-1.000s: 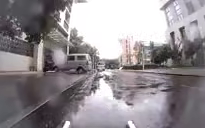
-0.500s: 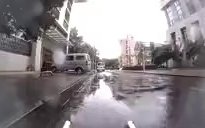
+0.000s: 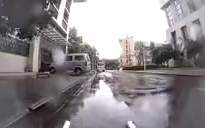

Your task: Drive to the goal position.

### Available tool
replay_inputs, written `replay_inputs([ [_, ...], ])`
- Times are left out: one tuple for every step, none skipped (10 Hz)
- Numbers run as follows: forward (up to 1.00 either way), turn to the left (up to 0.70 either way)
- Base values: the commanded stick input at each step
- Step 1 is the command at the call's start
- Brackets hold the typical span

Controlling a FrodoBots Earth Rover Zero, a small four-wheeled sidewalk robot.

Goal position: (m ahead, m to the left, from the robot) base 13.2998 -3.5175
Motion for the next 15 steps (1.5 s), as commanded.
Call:
replay_inputs([
  [0.70, 0.00],
  [0.70, 0.00],
  [0.70, 0.00],
  [0.70, 0.00],
  [0.70, 0.00],
  [0.70, 0.02],
  [0.70, 0.09],
  [0.70, 0.14],
  [0.70, 0.14],
  [0.70, 0.00],
  [0.70, 0.00],
  [0.70, 0.00],
  [0.70, 0.00],
  [0.70, 0.00],
  [0.70, 0.00],
])
